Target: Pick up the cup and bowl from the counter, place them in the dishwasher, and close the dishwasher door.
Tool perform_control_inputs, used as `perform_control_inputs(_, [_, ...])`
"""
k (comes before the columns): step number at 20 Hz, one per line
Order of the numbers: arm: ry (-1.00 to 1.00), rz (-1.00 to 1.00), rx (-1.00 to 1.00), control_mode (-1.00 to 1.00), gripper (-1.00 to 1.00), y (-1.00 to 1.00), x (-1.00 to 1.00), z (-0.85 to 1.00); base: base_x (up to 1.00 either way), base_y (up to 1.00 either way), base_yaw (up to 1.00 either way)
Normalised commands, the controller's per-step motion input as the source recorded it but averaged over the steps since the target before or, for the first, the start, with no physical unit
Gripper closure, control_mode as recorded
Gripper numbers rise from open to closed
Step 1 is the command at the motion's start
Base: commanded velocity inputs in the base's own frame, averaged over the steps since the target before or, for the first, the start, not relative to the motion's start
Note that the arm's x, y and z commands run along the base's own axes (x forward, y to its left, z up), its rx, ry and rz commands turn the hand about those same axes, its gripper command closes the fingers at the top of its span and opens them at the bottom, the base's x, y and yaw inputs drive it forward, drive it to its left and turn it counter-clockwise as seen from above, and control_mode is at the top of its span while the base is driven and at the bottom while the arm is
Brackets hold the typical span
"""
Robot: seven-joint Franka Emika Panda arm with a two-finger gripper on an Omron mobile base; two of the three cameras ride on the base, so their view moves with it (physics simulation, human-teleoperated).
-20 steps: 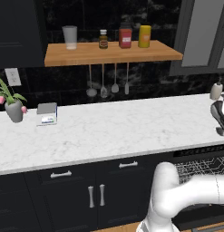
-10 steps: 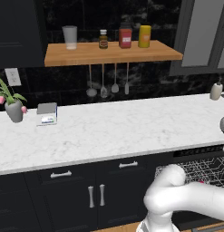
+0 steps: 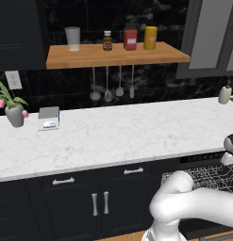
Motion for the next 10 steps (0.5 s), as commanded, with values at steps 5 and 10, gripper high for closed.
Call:
perform_control_inputs(5, [-0.05, -0.19, 0.0, -1.0, 1.0, -0.01, 0.2, -0.54, 0.0, 0.0, 0.0])
perform_control_inputs(10, [-0.05, -0.11, 0.11, -1.0, 1.0, -0.04, 0.04, -0.7, 0.0, 0.0, 0.0])
